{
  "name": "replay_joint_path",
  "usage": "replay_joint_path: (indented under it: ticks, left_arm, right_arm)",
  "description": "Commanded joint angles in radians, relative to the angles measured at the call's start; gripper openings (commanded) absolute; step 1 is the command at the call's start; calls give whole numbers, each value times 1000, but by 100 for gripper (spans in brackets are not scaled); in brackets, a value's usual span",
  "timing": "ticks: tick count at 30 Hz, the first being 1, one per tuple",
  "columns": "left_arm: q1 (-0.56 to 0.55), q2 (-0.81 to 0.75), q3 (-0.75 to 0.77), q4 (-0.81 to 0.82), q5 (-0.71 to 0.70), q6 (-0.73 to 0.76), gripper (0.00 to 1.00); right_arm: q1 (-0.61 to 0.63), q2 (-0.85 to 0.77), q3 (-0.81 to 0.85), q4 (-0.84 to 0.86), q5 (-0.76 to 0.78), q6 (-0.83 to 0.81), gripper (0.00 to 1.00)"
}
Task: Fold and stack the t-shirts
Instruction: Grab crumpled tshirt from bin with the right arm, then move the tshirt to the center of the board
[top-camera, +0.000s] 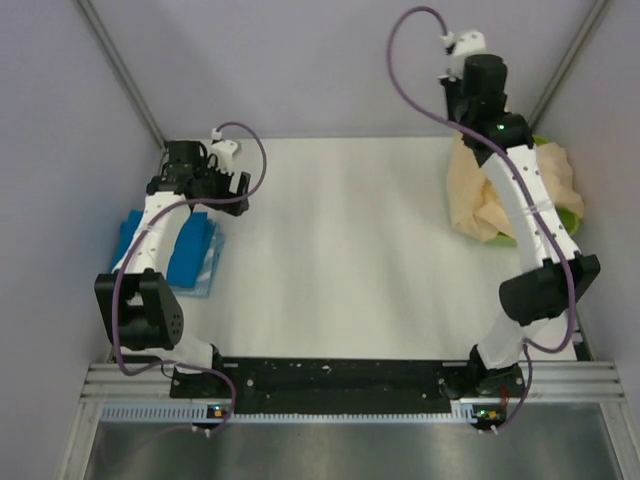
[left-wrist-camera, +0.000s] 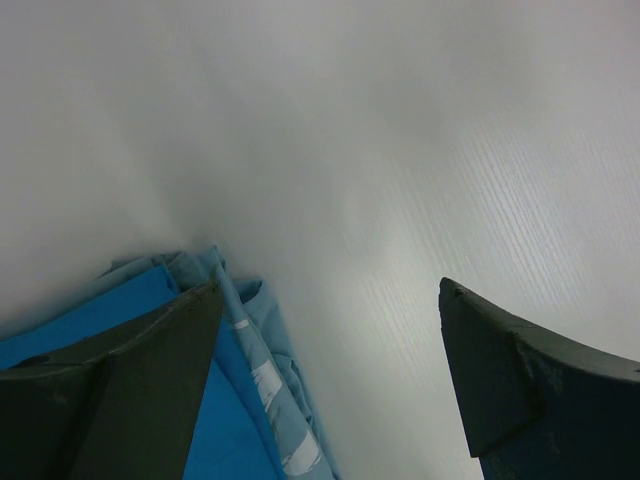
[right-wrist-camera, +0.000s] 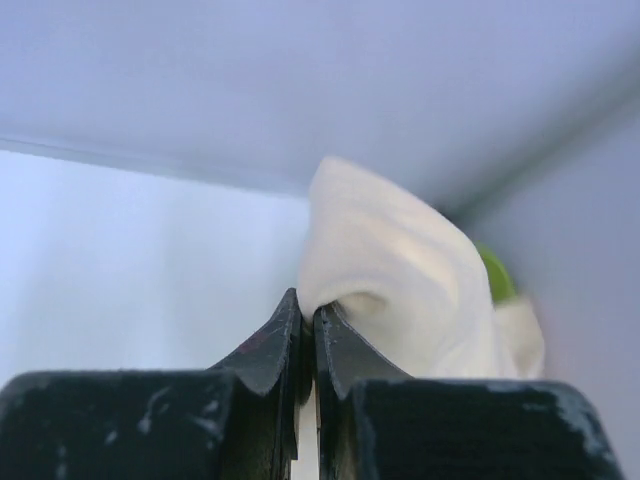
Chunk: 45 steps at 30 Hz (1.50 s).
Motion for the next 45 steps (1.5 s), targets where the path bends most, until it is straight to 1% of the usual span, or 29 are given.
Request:
replay_joint_path:
  ticks: [1,2,3,5,6,8,10,11,13,15,17,20,21,23,24,26,27,28,29,31,32,33,37,39,40,41,42,44,45]
  left_arm:
    - [-1,-84,42,-3,-63,11,93]
    - [-1,-93,38,0,-86,13,93]
    - [1,-98,38,6,-101,11,93]
    - [2,-109,36,14,-137,10,93]
    - [7,-115,36,20,-152,8,94]
    - [19,-123,39,36,-181,4,94]
    - [30,-127,47,48,-224,-1,94]
    - [33,-124,54,51,-249,-3,95]
    - [44,-126,64,62,-310,-1,95]
    - [57,-127,70,71,-373,10,95]
    - [65,-127,71,77,-404,30,95]
    - [67,-115,59,89,-447,69,95]
    - [68,-103,55,89,-450,79,95]
    - [68,-78,50,82,-444,79,95]
    - [65,-54,53,68,-425,79,94]
    - [62,-23,68,27,-360,85,92]
    - [57,-9,79,-10,-291,98,90]
    - [50,0,88,-35,-248,106,89]
    - [35,5,90,-55,-224,112,88]
    - [4,2,68,-75,-198,138,88]
    - [-11,0,56,-79,-188,154,88]
    - [-13,-2,44,-86,-175,175,88]
    - [-39,37,68,-138,-131,203,88]
    - [-39,80,125,-171,-144,189,87]
    - [-41,106,172,-194,-149,183,86]
    - [-38,129,205,-213,-149,181,85]
    - [-41,152,235,-227,-155,177,84]
    - [-39,192,289,-260,-148,163,82]
    - [-39,227,324,-295,-108,155,81]
  right_arm:
    - [309,-230,156,148,-342,-167,0]
    - [343,-250,181,168,-503,-132,0]
    - [358,-264,208,194,-624,-74,0]
    - [365,-276,241,302,-809,73,0]
    - [365,-283,249,355,-875,127,0]
    - [366,-281,250,461,-941,244,0]
    - [363,-264,252,516,-934,296,0]
    - [365,-251,247,512,-908,303,0]
    - [365,-220,217,489,-850,303,0]
    - [363,-180,171,457,-830,286,0]
    - [363,-128,128,414,-775,289,0]
    - [352,-22,104,345,-693,297,0]
    - [343,42,117,323,-663,303,0]
    - [307,142,188,259,-597,310,0]
    - [281,244,253,234,-589,323,0]
    - [222,407,413,179,-563,329,0]
    - [196,494,493,150,-523,309,0]
    - [172,556,591,121,-433,283,0]
    - [159,613,639,92,-353,254,12]
    - [147,647,635,50,-267,171,72]
    - [148,629,600,32,-244,128,89]
    - [148,603,547,13,-221,113,99]
    - [165,402,314,-106,-200,123,99]
    - [209,266,135,-117,-271,82,99]
    - [242,201,-8,-101,-342,48,99]
    - [289,129,-103,-78,-402,-2,99]
    - [340,66,-201,-64,-497,-59,99]
    - [468,-28,-355,-59,-646,-206,98]
    - [630,-102,-483,-62,-761,-352,96]
